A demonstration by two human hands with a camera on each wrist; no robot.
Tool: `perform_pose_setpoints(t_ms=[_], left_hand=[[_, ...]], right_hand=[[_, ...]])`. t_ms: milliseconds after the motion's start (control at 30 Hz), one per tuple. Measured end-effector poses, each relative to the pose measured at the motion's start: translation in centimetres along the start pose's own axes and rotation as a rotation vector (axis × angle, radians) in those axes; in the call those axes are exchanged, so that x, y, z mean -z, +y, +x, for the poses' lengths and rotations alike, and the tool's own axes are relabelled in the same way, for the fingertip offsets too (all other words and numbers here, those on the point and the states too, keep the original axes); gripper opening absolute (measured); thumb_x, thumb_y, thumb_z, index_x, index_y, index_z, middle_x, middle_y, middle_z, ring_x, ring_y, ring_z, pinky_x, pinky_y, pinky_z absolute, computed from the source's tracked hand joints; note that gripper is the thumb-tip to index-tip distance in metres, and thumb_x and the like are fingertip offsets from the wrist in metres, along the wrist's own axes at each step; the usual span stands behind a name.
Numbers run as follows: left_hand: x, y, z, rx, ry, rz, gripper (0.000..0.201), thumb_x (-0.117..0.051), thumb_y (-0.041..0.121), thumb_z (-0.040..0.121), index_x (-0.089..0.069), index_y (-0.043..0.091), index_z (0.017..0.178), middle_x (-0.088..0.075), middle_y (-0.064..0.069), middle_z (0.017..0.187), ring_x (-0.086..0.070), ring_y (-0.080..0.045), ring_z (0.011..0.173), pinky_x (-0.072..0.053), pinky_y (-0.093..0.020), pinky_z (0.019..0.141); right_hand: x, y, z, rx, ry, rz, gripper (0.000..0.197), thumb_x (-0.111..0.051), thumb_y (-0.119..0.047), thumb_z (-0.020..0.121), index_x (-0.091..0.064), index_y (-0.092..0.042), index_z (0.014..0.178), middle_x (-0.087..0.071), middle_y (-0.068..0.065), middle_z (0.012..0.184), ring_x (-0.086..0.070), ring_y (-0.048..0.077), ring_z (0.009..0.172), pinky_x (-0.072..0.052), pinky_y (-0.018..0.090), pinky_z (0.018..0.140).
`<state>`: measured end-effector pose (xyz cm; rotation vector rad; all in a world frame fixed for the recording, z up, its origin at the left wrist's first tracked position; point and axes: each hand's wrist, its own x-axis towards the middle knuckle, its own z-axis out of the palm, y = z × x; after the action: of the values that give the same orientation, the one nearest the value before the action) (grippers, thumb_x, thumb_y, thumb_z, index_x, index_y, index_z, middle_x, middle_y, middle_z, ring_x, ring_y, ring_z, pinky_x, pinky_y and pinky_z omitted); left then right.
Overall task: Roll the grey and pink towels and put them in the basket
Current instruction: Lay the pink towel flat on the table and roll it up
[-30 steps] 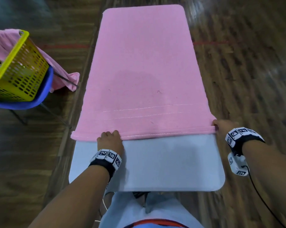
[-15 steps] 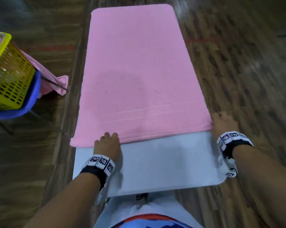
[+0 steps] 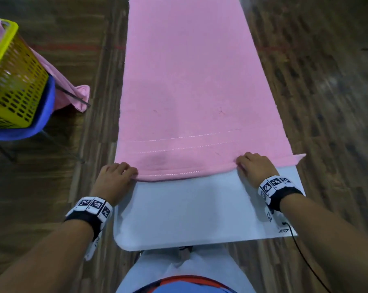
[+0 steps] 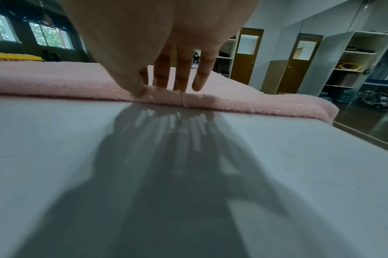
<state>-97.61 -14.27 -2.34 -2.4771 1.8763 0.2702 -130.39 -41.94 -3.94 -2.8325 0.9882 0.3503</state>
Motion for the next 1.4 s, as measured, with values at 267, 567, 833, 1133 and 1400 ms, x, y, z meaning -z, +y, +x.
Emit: perform_pose_setpoints(t_ms=[267, 567, 833, 1133, 1400], left_hand=[[-1.4, -5.9, 0.7, 0.395, 0.012, -0.356, 0.022, -0.066, 0.013, 0.081, -0.072, 0.018, 0.101, -0.072, -0.008, 0.090, -0.062, -0.030, 0.083, -0.039, -0.030, 0.069], [-1.1, -6.4, 2.2, 0.602, -0.013, -0.330, 0.041, -0.063, 0.023, 0.084, -0.051, 0.023, 0.124, -0.063, -0.010, 0.112, -0.061, -0.033, 0.097, -0.051, -0.042, 0.085], [-1.8, 6.6, 3.8, -0.066, -0.012, -0.101, 0.056, -0.056, 0.023, 0.081, -0.045, 0.019, 0.135, -0.052, -0.008, 0.131, -0.053, -0.029, 0.109, -0.043, -0.042, 0.089], [-1.0, 11.9, 5.7, 0.153, -0.099, 0.021, 0.033, -0.047, 0.024, 0.088, -0.051, 0.018, 0.120, -0.064, -0.005, 0.111, -0.062, -0.027, 0.095, -0.047, -0.040, 0.086], [0.2, 15.8, 8.7, 0.451, -0.224, 0.079, 0.030, -0.049, 0.024, 0.086, -0.046, 0.017, 0.115, -0.063, -0.004, 0.105, -0.065, -0.030, 0.091, -0.040, -0.038, 0.082]], right_hand=[[1.2, -0.6, 2.7, -0.250, -0.101, 0.066, 0.018, -0.045, -0.028, 0.096, -0.054, -0.020, 0.109, -0.068, 0.008, 0.096, -0.061, 0.028, 0.083, -0.046, 0.035, 0.074], [0.9, -2.7, 3.7, -0.485, 0.064, 0.016, 0.019, -0.056, -0.029, 0.089, -0.056, -0.014, 0.101, -0.053, 0.013, 0.104, -0.054, 0.035, 0.089, -0.038, 0.038, 0.074], [-0.1, -0.7, 0.7, -0.466, 0.138, 0.156, 0.026, -0.052, -0.029, 0.092, -0.052, -0.011, 0.111, -0.053, 0.017, 0.108, -0.056, 0.039, 0.091, -0.049, 0.045, 0.079], [0.3, 9.1, -0.7, -0.327, 0.094, 0.033, 0.028, -0.064, -0.005, 0.076, -0.063, -0.010, 0.104, -0.057, 0.018, 0.102, -0.055, 0.039, 0.086, -0.050, 0.042, 0.069], [1.1, 15.8, 1.3, -0.165, 0.125, 0.118, 0.027, -0.065, -0.005, 0.077, -0.066, -0.010, 0.104, -0.063, 0.015, 0.095, -0.061, 0.038, 0.081, -0.049, 0.040, 0.068]])
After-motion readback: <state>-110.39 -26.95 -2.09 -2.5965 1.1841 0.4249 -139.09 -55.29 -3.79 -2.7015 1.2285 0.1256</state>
